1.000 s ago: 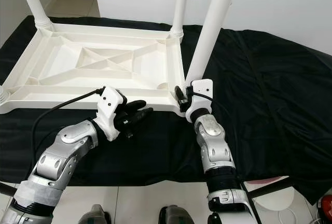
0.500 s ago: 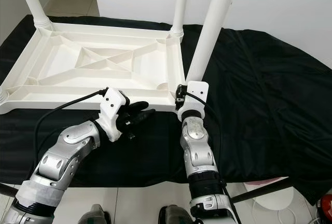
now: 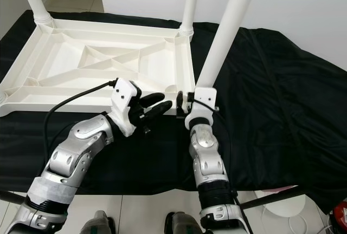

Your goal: Building children table

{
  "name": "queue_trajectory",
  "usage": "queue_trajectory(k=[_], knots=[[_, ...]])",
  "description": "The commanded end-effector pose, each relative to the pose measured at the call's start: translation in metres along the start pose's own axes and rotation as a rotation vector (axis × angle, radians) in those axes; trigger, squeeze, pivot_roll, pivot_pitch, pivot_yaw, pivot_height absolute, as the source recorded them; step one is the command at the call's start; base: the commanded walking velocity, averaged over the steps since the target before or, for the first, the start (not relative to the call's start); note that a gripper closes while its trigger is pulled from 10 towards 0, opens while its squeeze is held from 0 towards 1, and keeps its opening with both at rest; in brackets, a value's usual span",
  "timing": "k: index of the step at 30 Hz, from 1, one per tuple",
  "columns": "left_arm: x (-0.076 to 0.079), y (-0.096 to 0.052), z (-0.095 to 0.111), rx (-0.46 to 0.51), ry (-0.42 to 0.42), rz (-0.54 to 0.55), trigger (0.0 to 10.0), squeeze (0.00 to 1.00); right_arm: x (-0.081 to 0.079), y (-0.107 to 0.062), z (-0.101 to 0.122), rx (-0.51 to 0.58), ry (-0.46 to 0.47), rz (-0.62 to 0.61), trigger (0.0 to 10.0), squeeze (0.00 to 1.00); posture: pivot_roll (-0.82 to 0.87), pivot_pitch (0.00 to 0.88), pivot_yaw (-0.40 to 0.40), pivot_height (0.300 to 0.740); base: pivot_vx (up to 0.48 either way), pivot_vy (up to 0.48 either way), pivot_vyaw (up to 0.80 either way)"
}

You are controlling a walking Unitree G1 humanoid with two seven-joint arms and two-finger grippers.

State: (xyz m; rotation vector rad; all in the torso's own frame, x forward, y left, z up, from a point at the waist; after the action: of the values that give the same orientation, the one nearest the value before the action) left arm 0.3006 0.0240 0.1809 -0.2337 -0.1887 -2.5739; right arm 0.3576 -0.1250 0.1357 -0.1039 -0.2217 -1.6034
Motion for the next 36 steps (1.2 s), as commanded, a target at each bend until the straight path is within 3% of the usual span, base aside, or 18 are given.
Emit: queue_trajectory(k=[1, 5, 9, 11, 12, 20, 23, 30, 31, 32, 33, 34, 36], knots=[[0.004, 0.001, -0.003, -0.02, 0.008, 0.022, 10.0, 0.0, 0.003, -0.006, -0.005, 0.006, -0.004, 0.03, 10.0, 0.0, 0.03, 0.113, -0.067, 0.74, 0.0, 0.0, 0.0], [-0.003, 0.003, 0.001, 0.014, 0.03, 0.112, 10.0, 0.0, 0.01, -0.02, -0.013, -0.013, -0.004, 0.005, 10.0, 0.0, 0.05, 0.119, -0.081, 0.74, 0.0, 0.0, 0.0], [-0.005, 0.004, 0.004, 0.032, 0.028, 0.129, 10.0, 0.0, 0.012, -0.023, -0.015, -0.02, -0.005, -0.002, 10.0, 0.0, 0.06, 0.12, -0.082, 0.74, 0.0, 0.0, 0.0], [-0.01, 0.006, 0.005, 0.045, 0.033, 0.186, 10.0, 0.0, 0.015, -0.029, -0.016, -0.012, -0.002, -0.015, 10.0, 0.0, 0.06, 0.118, -0.073, 0.74, 0.0, 0.0, 0.0], [-0.018, 0.009, 0.007, 0.073, 0.032, 0.274, 10.0, 0.0, 0.024, -0.04, -0.018, -0.011, -0.012, -0.03, 10.0, 0.0, 0.04, 0.112, -0.068, 0.74, 0.0, 0.0, 0.0], [-0.023, 0.013, 0.017, 0.125, 0.031, 0.313, 10.0, 0.0, 0.04, -0.056, -0.03, -0.051, -0.059, -0.038, 10.0, 0.0, 0.01, 0.105, -0.067, 0.74, 0.0, 0.0, 0.0], [-0.035, 0.014, 0.031, 0.169, 0.075, 0.35, 10.0, 0.0, 0.047, -0.078, -0.036, -0.062, -0.083, 0.034, 10.0, 0.0, 0.0, 0.098, -0.07, 0.74, 0.0, 0.0, 0.0], [-0.061, 0.011, 0.043, 0.21, 0.1, 0.457, 10.0, 0.0, 0.039, -0.1, -0.044, -0.08, -0.099, 0.168, 10.0, 0.0, -0.04, 0.069, -0.069, 0.74, 0.0, 0.0, 0.0], [-0.063, 0.011, 0.044, 0.211, 0.101, 0.465, 10.0, 0.0, 0.036, -0.101, -0.043, -0.073, -0.093, 0.191, 4.4, 0.0, -0.05, 0.061, -0.068, 0.74, 0.0, 0.0, 0.0], [-0.063, 0.011, 0.044, 0.211, 0.101, 0.465, 10.0, 0.0, 0.036, -0.101, -0.043, -0.073, -0.093, 0.191, 4.4, 0.0, -0.05, 0.061, -0.068, 0.74, 0.0, 0.0, 0.0], [-0.063, 0.012, 0.044, 0.208, 0.111, 0.469, 10.0, 0.0, 0.032, -0.102, -0.04, -0.059, -0.087, 0.215, 1.4, 0.0, -0.05, 0.059, -0.066, 0.74, 0.0, 0.0, 0.0], [-0.063, 0.015, 0.044, 0.199, 0.144, 0.464, 10.0, 0.0, 0.024, -0.101, -0.034, -0.032, -0.078, 0.264, 0.0, 0.0, -0.05, 0.057, -0.063, 0.74, 0.0, 0.0, 0.0], [-0.063, 0.016, 0.046, 0.193, 0.176, 0.457, 10.0, 0.0, 0.012, -0.1, -0.024, 0.006, -0.059, 0.336, 0.0, 0.0, -0.05, 0.06, -0.055, 0.74, 0.0, 0.0, 0.0]])
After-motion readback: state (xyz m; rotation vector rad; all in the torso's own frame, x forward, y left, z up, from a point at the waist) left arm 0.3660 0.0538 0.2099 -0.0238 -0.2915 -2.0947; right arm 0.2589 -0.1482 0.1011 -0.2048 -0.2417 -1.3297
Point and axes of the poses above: a point about 5 cm out from each wrist's last joint towards the gripper, its own y axis pointing out of the wrist towards the gripper, its own z axis along the axis of the wrist's last joint, x = y × z, the point moved 4 cm from there along y, pointing out of the wrist towards the gripper, and after that the axes turned 14 degrees about -y, right-handed, at the moved point
